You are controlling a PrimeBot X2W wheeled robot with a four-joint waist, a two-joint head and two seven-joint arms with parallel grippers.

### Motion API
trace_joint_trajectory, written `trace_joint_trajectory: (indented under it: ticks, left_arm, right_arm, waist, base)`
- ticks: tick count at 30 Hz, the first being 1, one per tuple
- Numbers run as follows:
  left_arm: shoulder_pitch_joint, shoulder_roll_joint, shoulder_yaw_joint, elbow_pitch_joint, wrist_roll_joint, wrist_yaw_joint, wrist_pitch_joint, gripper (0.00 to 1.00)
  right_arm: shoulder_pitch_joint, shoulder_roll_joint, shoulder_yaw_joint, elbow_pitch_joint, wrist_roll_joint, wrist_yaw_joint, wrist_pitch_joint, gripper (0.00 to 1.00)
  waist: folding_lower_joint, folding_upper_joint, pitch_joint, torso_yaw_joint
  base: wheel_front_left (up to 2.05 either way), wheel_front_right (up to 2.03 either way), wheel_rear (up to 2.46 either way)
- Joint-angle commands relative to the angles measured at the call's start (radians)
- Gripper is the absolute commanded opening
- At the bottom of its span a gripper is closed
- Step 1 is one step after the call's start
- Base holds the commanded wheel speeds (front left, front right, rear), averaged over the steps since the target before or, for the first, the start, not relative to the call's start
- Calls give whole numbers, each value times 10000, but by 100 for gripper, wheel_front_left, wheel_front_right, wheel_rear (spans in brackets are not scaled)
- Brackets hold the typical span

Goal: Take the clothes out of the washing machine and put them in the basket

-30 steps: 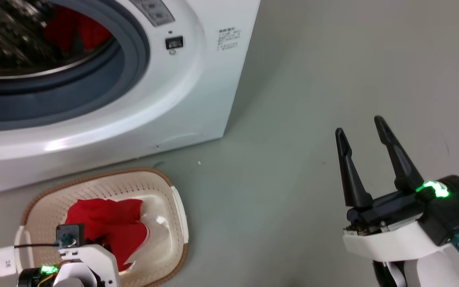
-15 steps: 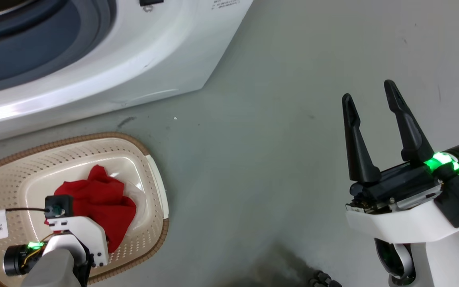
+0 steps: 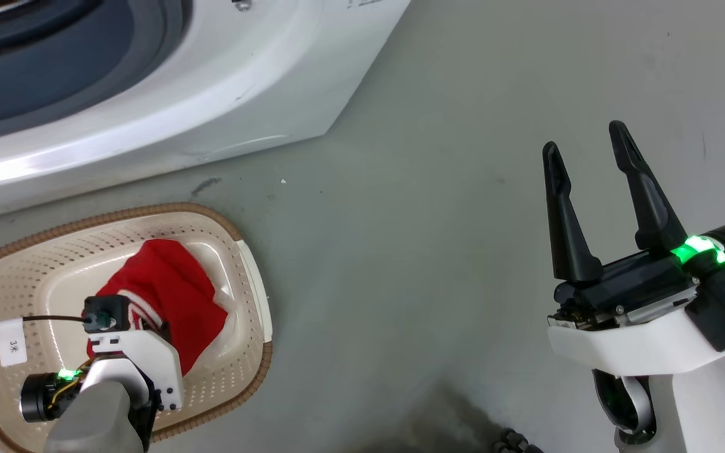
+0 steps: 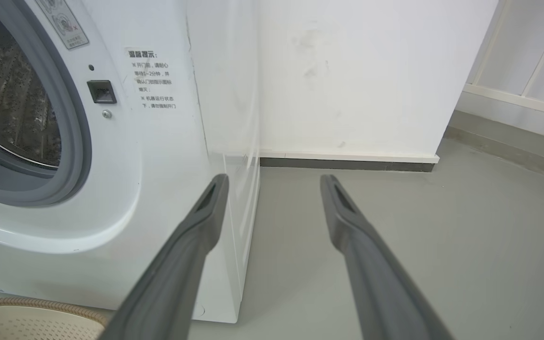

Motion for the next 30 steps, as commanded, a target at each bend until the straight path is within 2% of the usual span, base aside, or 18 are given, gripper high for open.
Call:
trace_joint_trajectory:
  ticks: [1, 12, 15, 22, 30]
  left_arm:
    - [204, -75, -6, 35, -66, -11, -114, 100]
    - [1184, -652, -139, -34, -98, -185, -723, 100]
    - [1573, -756, -166, -315, -10, -98, -832, 100]
    - [2907, -666, 442, -2549, 370, 433, -838, 100]
    - [4386, -860, 1500, -5022, 1207, 830, -841, 100]
  right_arm:
    - [67, -1, -42, 69, -84, -7, -20, 100]
    - [870, -2, -102, 476, -545, -7, -20, 100]
    - [1208, -2, -179, 587, -673, -7, -20, 100]
    - [1923, -4, -238, 769, -924, -7, -20, 100]
    - [2560, -4, -294, 912, -1096, -7, -20, 100]
  waist:
    - [-1, 0, -375, 129]
    - [-1, 0, -2192, 664]
    - [-1, 0, -2759, 860]
    - [-1, 0, -3852, 1242]
    - [-1, 0, -4876, 1523]
  base:
    - [0, 0, 0]
    - [0, 0, 0]
    - [0, 0, 0]
    - [0, 0, 0]
    - [0, 0, 0]
